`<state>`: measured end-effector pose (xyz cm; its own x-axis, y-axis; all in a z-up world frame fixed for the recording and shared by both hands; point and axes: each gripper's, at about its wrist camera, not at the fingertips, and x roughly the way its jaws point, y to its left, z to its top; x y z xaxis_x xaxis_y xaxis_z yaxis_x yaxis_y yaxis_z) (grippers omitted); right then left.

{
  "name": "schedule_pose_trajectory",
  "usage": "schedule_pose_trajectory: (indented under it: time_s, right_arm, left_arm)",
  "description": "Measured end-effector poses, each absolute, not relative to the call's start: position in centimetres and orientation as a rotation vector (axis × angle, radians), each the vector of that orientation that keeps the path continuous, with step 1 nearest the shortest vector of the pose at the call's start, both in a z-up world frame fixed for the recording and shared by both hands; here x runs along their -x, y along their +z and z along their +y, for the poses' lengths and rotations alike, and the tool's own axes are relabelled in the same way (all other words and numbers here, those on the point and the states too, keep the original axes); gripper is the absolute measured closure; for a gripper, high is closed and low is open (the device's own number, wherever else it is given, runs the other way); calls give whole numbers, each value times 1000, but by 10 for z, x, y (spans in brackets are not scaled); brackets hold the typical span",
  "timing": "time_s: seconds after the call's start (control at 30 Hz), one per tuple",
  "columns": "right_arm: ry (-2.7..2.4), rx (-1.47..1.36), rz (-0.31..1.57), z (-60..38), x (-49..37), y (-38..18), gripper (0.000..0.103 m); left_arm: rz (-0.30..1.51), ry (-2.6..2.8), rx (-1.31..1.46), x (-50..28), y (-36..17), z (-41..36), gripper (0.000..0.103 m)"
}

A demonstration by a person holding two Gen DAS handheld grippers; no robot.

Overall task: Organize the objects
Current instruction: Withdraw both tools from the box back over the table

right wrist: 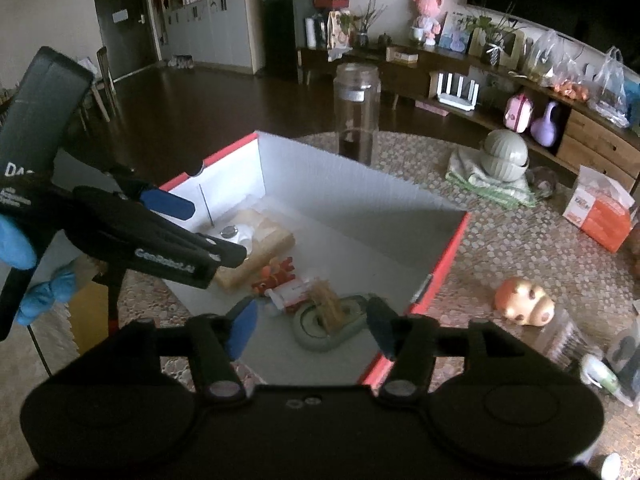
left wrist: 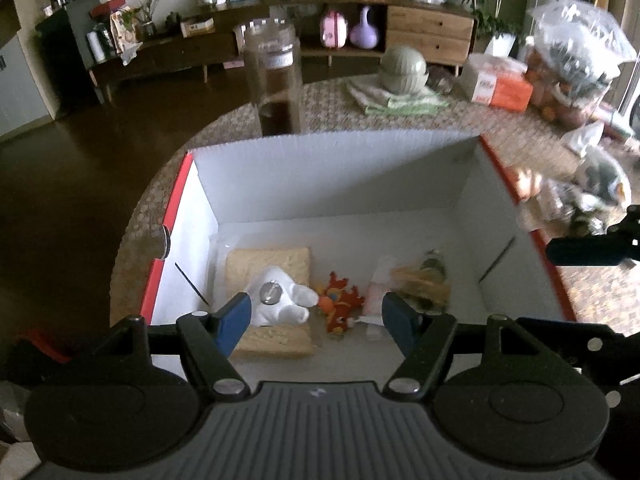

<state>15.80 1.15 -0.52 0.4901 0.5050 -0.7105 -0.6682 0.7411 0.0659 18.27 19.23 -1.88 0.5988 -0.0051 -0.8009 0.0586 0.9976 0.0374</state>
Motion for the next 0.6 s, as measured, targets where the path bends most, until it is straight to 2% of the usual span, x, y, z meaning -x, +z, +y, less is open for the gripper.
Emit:
schedule_pose_trajectory:
  time_s: [0.27,0.33,0.6]
  right_arm:
    - [713,211,739,-24,-139,10,32]
    - [707,202,724,-35,-134,14,30]
    - [677,185,683,-86,-111,23,20]
  left_arm:
    - [879,-65,-41,-154,2,168,31]
    - [863,-83,-34,-146,7,160,20]
    - [821,-135,-50,-116,15,113,15]
